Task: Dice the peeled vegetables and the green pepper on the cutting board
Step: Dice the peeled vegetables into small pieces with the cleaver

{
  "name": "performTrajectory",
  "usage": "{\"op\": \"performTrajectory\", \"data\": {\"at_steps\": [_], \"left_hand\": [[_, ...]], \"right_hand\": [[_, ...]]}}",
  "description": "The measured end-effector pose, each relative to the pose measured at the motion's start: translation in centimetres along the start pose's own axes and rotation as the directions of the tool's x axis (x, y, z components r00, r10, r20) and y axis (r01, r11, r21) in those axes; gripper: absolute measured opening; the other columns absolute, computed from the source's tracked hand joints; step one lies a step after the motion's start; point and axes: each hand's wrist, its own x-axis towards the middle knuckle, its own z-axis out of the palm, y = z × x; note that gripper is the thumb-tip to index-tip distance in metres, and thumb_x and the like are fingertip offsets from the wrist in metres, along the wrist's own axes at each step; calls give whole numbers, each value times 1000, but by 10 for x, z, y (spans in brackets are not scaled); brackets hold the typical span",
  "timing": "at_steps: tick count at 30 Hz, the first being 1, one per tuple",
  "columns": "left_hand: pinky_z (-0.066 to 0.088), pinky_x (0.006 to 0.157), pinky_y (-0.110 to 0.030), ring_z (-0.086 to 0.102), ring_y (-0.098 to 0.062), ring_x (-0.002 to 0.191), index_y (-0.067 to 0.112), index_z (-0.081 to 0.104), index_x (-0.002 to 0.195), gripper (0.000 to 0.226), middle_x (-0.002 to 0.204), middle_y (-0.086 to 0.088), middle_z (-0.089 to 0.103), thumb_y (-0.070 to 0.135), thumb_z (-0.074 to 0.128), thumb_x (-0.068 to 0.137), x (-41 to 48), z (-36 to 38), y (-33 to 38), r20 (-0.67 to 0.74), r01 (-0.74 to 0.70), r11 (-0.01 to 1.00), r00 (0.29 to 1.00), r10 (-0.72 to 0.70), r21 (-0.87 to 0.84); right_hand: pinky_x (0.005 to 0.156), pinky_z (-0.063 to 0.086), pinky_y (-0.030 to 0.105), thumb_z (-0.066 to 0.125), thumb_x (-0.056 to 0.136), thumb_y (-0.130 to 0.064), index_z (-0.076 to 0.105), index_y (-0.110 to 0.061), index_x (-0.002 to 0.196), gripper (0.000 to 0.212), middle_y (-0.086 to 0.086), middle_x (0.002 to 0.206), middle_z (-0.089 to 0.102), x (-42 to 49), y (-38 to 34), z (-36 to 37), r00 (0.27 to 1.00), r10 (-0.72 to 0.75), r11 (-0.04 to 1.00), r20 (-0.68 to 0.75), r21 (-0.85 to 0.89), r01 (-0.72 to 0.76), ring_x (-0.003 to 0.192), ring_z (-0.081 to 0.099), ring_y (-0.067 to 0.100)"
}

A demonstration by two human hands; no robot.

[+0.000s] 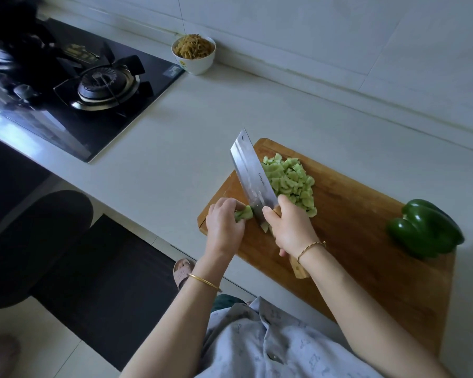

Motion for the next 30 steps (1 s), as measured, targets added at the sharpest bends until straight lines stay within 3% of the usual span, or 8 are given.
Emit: {"op": "performTrajectory", "data": {"at_steps": [7,19,25,30], "left_hand": [[25,85,-30,43,-23,108,18,62,103,25,113,2,55,8,59,80,4,-11,-2,46,19,974,998,-30,224],[28,92,-34,43,-22,110,18,64,99,19,111,1,56,11,63,81,0,-12,0,42,39,981,998,-48,188],[31,94,-37,42,-24,113,17,64,99,18,113,0,56,13,67,82,2,-11,1,56,58,982,996,-69,181],[30,92,-36,42,-23,113,17,64,99,19,112,1,56,13,67,82,1,-10,0,47,62,985,996,-70,163]], "right_hand": [[33,44,24,42,100,-31,46,-6,98,26,2,68,47,-11,2,-4,999,-43,999,-3,-13,43,44,46,14],[35,49,29,42,100,-30,46,-7,100,24,2,74,48,-14,3,-5,997,-74,988,34,-130,78,50,51,17],[35,46,26,40,101,-31,45,-8,99,24,3,74,49,-3,-3,-12,991,-55,975,124,-208,80,46,50,19],[33,42,22,40,101,-31,46,-8,104,24,3,77,51,2,0,-4,994,-15,986,106,-166,33,47,52,18]]}}
